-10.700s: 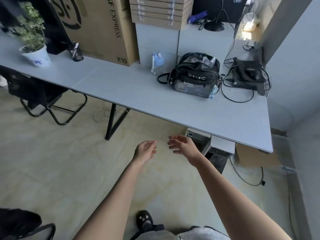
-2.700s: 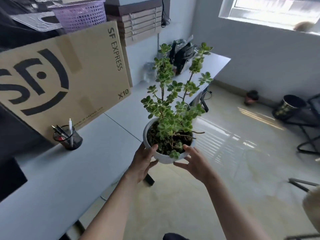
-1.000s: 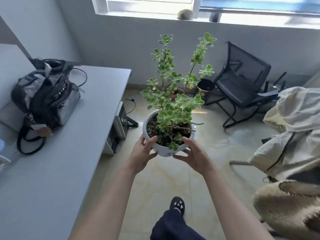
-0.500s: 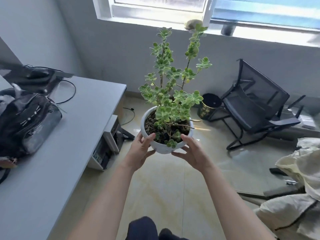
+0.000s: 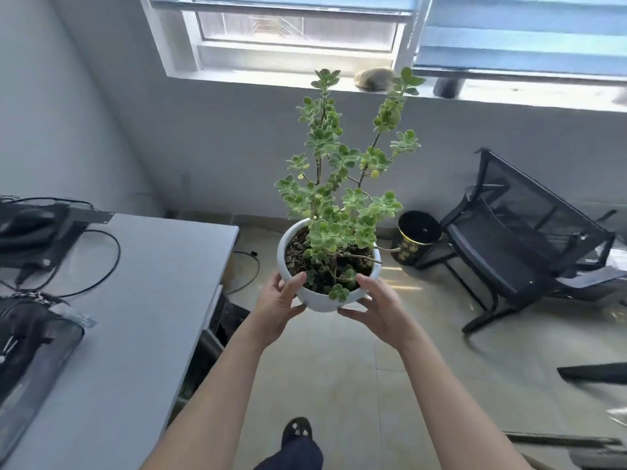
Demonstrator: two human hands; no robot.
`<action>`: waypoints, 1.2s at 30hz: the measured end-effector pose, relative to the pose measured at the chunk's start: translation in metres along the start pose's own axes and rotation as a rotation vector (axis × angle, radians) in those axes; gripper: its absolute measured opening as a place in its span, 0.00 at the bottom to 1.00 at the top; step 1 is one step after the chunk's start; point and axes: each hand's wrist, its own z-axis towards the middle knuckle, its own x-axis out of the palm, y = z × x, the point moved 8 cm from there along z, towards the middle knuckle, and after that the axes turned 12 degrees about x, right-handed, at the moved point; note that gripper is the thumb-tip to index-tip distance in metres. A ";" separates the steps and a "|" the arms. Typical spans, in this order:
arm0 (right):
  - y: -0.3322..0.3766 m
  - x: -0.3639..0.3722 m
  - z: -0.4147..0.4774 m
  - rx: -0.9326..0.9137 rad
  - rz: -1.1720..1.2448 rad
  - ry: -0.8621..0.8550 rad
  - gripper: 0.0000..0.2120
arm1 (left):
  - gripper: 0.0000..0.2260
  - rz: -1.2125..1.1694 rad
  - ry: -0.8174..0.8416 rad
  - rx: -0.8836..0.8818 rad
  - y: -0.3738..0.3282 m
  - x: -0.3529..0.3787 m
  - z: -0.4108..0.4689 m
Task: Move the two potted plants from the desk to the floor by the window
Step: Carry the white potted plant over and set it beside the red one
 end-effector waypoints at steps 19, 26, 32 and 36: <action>0.134 -0.011 0.178 -0.003 -0.044 -0.032 0.19 | 0.21 -0.018 0.029 0.000 -0.025 -0.001 0.226; 0.203 -0.029 0.254 0.037 -0.089 0.028 0.19 | 0.21 -0.060 -0.070 0.013 -0.031 0.014 0.314; 0.244 -0.031 0.311 0.072 -0.134 0.053 0.29 | 0.21 -0.076 -0.106 0.046 -0.040 0.016 0.374; 0.263 -0.027 0.346 0.087 -0.114 0.068 0.21 | 0.23 -0.066 -0.114 0.050 -0.046 0.007 0.412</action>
